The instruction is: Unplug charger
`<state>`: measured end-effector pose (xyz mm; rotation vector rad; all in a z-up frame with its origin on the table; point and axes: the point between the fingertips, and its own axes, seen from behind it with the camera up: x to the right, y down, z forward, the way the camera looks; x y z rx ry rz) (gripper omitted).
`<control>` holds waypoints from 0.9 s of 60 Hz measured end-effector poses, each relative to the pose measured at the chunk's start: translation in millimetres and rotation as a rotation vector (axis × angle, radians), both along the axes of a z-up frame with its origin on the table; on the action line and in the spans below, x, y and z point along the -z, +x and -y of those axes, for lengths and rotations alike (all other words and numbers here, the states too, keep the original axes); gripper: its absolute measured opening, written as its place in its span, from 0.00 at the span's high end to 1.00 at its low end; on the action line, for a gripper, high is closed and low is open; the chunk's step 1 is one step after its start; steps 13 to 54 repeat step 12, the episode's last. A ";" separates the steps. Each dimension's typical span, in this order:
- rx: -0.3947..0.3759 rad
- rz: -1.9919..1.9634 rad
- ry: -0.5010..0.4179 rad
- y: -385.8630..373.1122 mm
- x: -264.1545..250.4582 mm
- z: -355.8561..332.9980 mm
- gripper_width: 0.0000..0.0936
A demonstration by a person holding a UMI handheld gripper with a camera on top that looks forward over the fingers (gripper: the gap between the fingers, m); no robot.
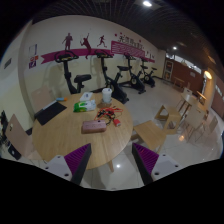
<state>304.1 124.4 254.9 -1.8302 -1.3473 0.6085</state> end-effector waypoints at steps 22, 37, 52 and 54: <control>0.012 -0.013 -0.002 14.3 -1.2 5.3 0.09; 0.012 -0.013 -0.002 14.3 -1.2 5.3 0.09; 0.012 -0.013 -0.002 14.3 -1.2 5.3 0.09; 0.012 -0.013 -0.002 14.3 -1.2 5.3 0.09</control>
